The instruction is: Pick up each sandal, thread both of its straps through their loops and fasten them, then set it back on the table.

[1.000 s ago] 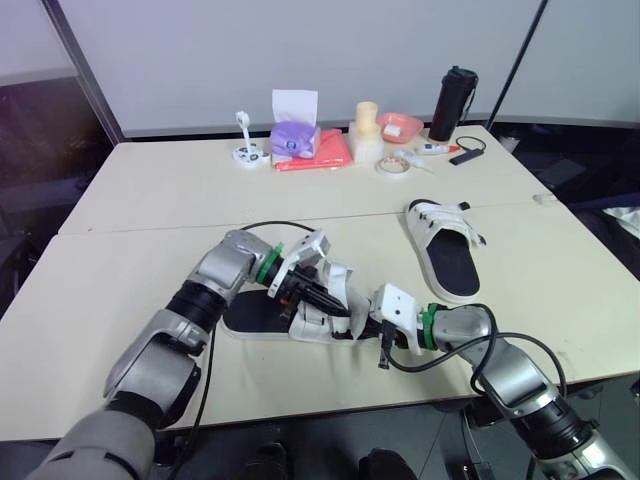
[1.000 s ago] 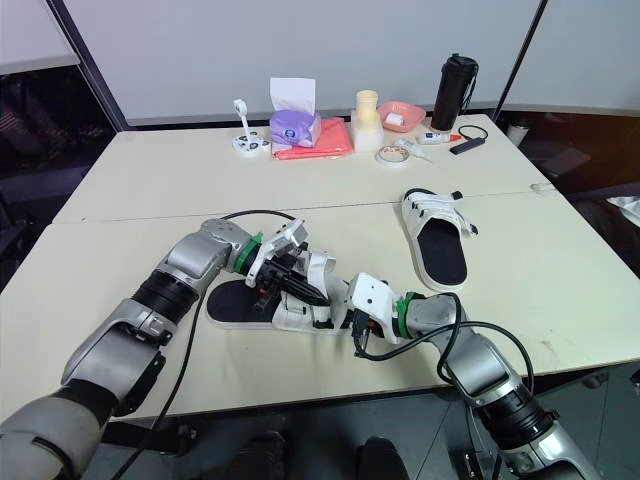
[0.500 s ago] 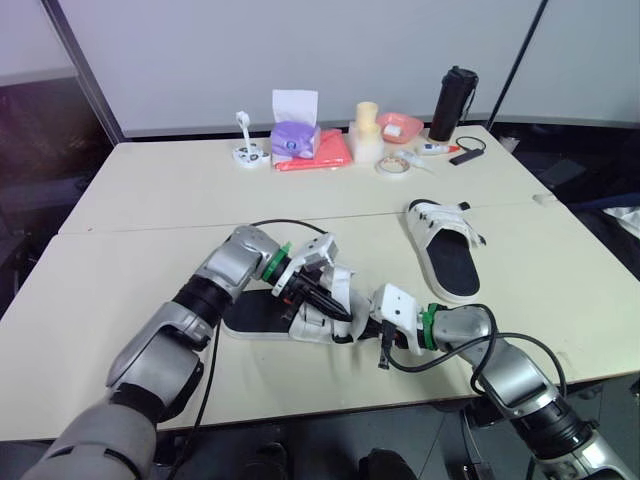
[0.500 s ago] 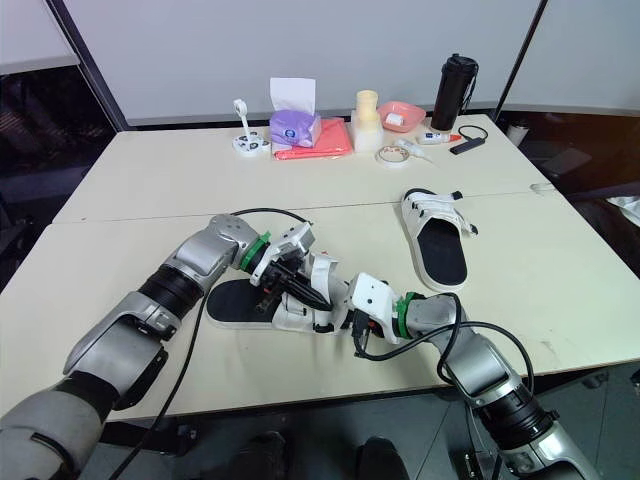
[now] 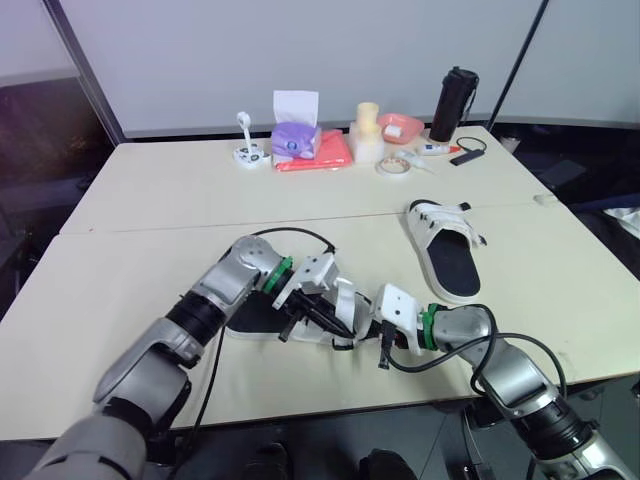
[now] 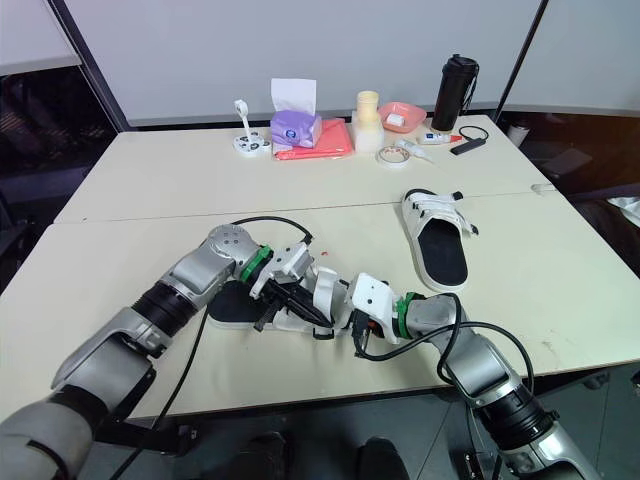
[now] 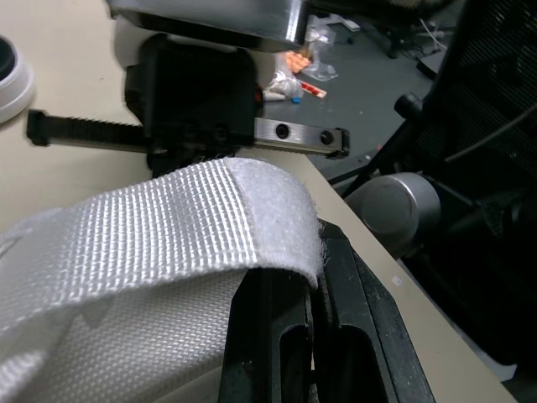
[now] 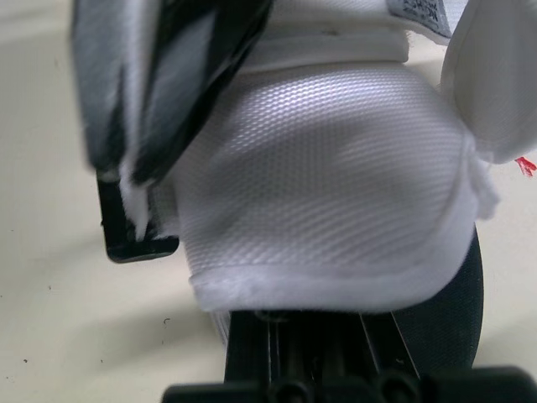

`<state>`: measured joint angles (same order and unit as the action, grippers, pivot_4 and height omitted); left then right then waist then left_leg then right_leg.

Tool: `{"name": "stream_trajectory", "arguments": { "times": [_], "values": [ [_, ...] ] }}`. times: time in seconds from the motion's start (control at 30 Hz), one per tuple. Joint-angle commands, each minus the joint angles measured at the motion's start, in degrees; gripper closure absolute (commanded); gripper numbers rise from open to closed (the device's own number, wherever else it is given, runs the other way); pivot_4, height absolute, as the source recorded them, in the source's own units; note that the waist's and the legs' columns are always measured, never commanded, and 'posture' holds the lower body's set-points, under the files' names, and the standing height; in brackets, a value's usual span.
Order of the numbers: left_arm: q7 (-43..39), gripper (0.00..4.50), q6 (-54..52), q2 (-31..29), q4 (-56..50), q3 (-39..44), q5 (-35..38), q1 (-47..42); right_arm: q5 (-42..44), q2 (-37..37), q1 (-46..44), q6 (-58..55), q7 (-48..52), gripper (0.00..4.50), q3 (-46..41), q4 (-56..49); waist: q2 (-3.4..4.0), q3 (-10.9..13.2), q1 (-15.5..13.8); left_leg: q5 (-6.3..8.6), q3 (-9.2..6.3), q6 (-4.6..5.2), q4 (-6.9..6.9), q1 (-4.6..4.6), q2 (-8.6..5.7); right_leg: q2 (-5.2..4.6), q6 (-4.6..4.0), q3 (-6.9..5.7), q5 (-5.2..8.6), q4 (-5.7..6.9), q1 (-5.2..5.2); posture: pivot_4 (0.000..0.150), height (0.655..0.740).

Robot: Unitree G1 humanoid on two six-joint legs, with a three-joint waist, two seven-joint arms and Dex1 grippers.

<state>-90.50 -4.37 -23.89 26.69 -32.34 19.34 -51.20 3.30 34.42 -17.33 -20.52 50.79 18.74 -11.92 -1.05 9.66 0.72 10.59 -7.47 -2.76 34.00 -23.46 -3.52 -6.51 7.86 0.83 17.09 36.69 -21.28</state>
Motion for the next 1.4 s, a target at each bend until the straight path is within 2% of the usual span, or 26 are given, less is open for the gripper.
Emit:
{"name": "stream_trajectory", "arguments": {
  "times": [0.03,0.27,0.3,0.4,0.6,1.03,1.27,1.4],
  "values": [
    [0.28,4.44,4.63,1.11,1.57,2.21,-3.41,1.52,-2.06,0.11,1.86,-1.59,0.42,4.5,2.77,3.37,0.01,-0.01,0.01,0.0,0.0,0.0,0.0,0.0,0.0,0.0,0.0,0.0,0.0,0.0,0.01,0.15,0.74],
    [1.52,4.44,8.28,1.66,5.01,4.28,-8.26,2.2,-2.12,-0.24,1.58,-1.37,0.45,4.5,2.94,3.65,0.0,-0.02,0.08,0.0,-0.01,0.0,0.01,0.03,0.0,0.0,0.0,0.0,0.0,0.0,0.02,0.15,0.74],
    [1.57,4.2,8.05,1.86,5.24,4.64,-8.38,2.26,-2.14,-0.28,1.53,-1.34,0.47,4.5,2.94,3.7,0.0,-0.02,0.08,0.0,-0.01,0.0,0.0,0.04,0.01,0.01,0.0,0.0,0.0,0.0,0.03,0.15,0.74],
    [1.23,3.25,7.18,2.07,5.34,5.35,-8.53,2.29,-2.18,-0.32,1.42,-1.31,0.49,4.5,2.93,3.76,-0.01,-0.03,0.08,0.0,-0.01,0.0,0.01,0.05,0.01,0.02,0.0,0.0,0.0,0.01,0.05,0.15,0.74],
    [-1.63,0.24,1.01,0.62,3.29,7.55,-6.56,2.3,-2.2,-0.38,1.52,-1.36,0.39,4.5,2.88,3.74,-0.01,-0.03,0.17,0.0,0.0,0.0,0.0,0.05,0.0,0.03,0.0,0.0,0.0,0.02,0.04,0.15,0.74],
    [-1.02,0.24,-17.19,-5.64,-4.26,17.79,2.54,2.45,-2.21,-0.51,1.53,-1.34,0.44,4.5,2.83,3.91,-0.03,-0.01,0.28,0.0,-0.03,0.0,0.0,0.04,0.03,0.04,0.0,0.0,0.0,0.11,-0.03,0.15,0.74],
    [-0.78,0.24,-33.57,-12.66,-20.45,21.16,11.03,11.86,-2.22,-0.5,1.21,-1.1,0.86,4.5,3.08,4.3,-0.01,0.0,0.38,0.0,-0.08,0.0,-0.06,0.05,0.15,0.04,-0.02,0.07,0.02,0.27,-0.11,0.15,0.74],
    [1.57,0.24,-40.73,-16.54,-30.84,23.64,16.25,21.2,-2.17,-0.24,1.52,-1.03,1.07,4.5,2.97,4.24,0.0,0.0,0.39,0.0,-0.1,-0.01,-0.04,0.07,0.18,0.02,-0.11,0.09,0.06,0.27,-0.11,0.15,0.74]
  ]
}}
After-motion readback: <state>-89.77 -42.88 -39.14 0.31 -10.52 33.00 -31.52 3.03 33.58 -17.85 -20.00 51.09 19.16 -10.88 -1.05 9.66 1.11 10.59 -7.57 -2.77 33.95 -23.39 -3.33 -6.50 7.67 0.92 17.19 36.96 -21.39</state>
